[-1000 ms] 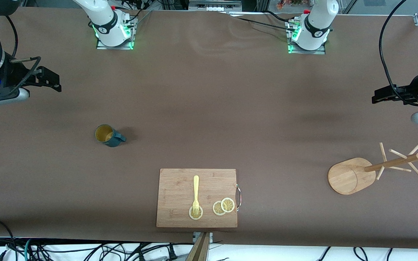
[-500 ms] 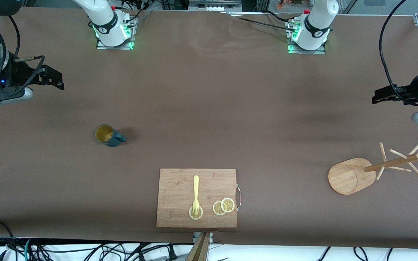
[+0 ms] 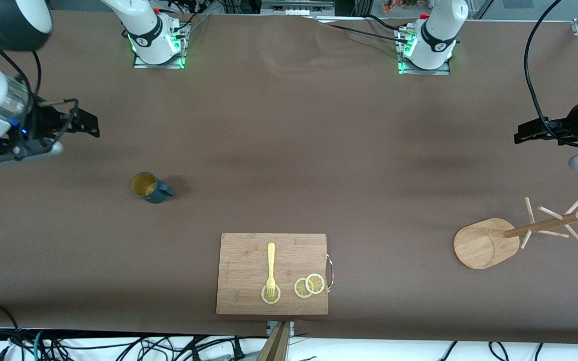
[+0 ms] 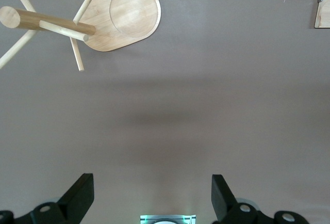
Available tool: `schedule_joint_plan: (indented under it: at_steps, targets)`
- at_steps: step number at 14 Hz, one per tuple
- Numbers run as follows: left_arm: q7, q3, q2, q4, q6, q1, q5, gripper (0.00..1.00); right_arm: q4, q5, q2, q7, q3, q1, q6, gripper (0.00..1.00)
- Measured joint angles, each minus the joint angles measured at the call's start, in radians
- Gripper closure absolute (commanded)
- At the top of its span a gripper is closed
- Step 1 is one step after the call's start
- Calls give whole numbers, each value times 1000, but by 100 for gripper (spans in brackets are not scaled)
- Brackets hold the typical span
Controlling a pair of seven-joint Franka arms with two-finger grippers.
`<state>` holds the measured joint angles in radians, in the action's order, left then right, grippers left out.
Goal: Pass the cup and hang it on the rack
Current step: 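Reach the right gripper down to the teal mug and grasp its rim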
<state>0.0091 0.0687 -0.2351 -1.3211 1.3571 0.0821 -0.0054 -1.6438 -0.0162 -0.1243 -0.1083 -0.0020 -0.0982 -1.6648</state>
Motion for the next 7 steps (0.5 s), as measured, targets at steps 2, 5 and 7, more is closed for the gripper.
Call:
schedule_joint_plan:
  at_steps: [2,5,7]
  targets:
    - [0,0,0,0,0,0,0,0,-128,1,-9,0,-3,1,-155,1]
    - [0,1,0,0,0,-1,0,0,-250,3,-46,0,-9,5,-335,1]
    - [0,1,-1,1,0,-2,0,0,-316,3,-94,0,-20,8,-473,1]
